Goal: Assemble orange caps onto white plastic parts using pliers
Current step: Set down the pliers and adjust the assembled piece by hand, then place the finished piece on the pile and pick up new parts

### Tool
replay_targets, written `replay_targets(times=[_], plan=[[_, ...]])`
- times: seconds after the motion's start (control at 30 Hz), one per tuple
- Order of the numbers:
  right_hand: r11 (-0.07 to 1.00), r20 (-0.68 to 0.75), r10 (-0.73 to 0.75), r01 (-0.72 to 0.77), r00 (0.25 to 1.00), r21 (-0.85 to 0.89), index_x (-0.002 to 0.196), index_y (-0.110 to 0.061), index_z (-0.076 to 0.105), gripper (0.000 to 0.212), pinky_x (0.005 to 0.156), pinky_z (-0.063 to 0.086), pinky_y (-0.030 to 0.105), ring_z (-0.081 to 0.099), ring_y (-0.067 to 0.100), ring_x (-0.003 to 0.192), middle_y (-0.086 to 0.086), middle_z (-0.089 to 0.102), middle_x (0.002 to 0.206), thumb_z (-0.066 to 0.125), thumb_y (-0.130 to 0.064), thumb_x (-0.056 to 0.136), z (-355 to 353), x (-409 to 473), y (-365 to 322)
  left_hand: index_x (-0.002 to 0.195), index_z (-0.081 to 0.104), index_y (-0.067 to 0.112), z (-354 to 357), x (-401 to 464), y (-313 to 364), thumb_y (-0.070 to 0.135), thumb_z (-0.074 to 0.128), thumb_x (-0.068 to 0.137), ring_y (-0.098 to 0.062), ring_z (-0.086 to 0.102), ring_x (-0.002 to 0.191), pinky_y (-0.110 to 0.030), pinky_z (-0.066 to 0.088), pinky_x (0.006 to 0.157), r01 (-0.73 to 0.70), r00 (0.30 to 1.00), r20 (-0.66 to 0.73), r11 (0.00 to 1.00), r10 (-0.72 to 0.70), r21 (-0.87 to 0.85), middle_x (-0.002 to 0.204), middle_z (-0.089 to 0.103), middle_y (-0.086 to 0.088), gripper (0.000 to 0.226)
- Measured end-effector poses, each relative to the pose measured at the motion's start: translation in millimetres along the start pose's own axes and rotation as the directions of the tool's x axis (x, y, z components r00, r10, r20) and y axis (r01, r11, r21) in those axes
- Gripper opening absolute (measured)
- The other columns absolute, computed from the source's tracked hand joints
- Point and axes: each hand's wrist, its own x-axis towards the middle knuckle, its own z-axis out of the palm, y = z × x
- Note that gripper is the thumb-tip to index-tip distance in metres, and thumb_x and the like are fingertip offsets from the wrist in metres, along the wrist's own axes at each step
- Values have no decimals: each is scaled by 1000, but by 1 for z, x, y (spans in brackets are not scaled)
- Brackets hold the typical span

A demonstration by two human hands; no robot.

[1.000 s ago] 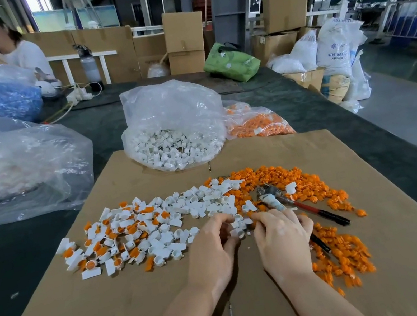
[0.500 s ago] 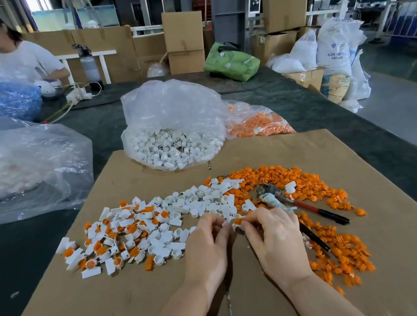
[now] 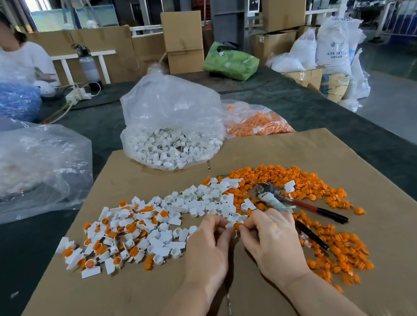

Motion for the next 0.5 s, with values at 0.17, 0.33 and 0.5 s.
replay_targets(times=[0.17, 0.33, 0.5], plan=[[1000, 13, -4, 4, 1000, 14, 59, -10, 53, 28, 61, 43, 38, 50, 20, 53, -1, 51, 53, 80, -4, 68, 1, 0, 1, 92, 57, 27, 0, -2, 0, 23, 56, 94, 2, 58, 81, -8, 42, 69, -76, 997, 18, 991, 74, 109, 86, 64, 13, 4], [1000, 18, -21, 21, 1000, 21, 59, -11, 53, 29, 60, 42, 38, 50, 19, 53, -1, 51, 53, 80, -4, 68, 0, 1, 1, 89, 58, 27, -1, -3, 0, 20, 56, 94, 5, 58, 78, -5, 41, 67, -40, 999, 6, 998, 40, 44, 85, 64, 13, 8], [999, 17, -44, 44, 999, 1, 58, -11, 52, 31, 59, 42, 38, 49, 19, 53, -1, 50, 53, 81, -5, 66, 0, 1, 0, 88, 58, 26, -1, -2, 1, 20, 57, 93, 1, 58, 78, -6, 41, 67, -4, 1000, 16, 1000, 4, 13, 83, 63, 11, 8]])
